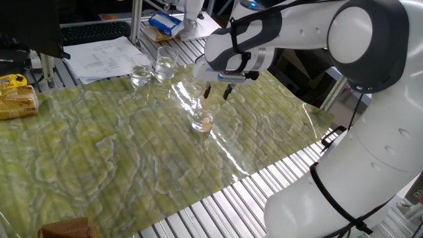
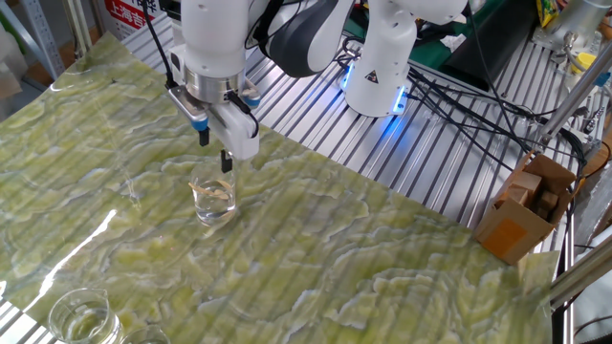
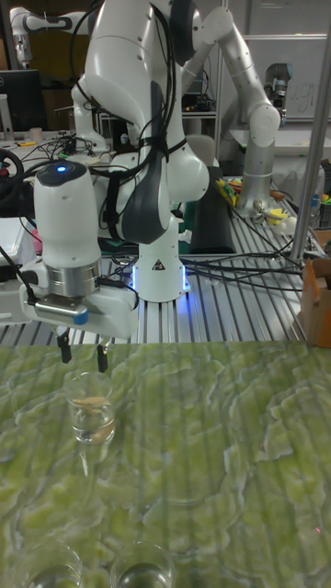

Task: Stir the beaker with a glass rod

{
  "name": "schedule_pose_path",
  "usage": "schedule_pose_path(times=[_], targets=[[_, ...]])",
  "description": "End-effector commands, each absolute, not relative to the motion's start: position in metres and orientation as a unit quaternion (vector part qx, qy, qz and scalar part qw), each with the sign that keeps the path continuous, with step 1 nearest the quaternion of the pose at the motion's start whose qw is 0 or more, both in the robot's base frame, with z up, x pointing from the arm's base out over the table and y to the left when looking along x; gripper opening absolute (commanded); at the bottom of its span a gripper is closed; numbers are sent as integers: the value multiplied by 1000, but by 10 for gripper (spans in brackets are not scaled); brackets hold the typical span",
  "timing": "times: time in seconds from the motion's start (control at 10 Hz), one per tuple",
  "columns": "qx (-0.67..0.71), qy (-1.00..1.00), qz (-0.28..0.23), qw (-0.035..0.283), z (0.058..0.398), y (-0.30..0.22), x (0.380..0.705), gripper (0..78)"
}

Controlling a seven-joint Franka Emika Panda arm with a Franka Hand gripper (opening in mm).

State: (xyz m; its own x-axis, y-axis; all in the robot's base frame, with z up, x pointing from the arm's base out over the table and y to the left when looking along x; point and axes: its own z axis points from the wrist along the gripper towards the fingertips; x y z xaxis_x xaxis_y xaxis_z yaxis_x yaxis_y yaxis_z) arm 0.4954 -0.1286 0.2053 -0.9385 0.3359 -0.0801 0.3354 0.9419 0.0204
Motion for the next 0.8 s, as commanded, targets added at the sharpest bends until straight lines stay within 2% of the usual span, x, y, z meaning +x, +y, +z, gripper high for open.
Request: schedule_pose_path(times=[0.1,0.4,0.5,0.8], targets=[[173,984,2,42,207,-129,496,774],[173,984,2,42,207,-129,496,774],[143,989,27,12,228,-126,511,774],[148,989,26,13,228,-126,511,774]])
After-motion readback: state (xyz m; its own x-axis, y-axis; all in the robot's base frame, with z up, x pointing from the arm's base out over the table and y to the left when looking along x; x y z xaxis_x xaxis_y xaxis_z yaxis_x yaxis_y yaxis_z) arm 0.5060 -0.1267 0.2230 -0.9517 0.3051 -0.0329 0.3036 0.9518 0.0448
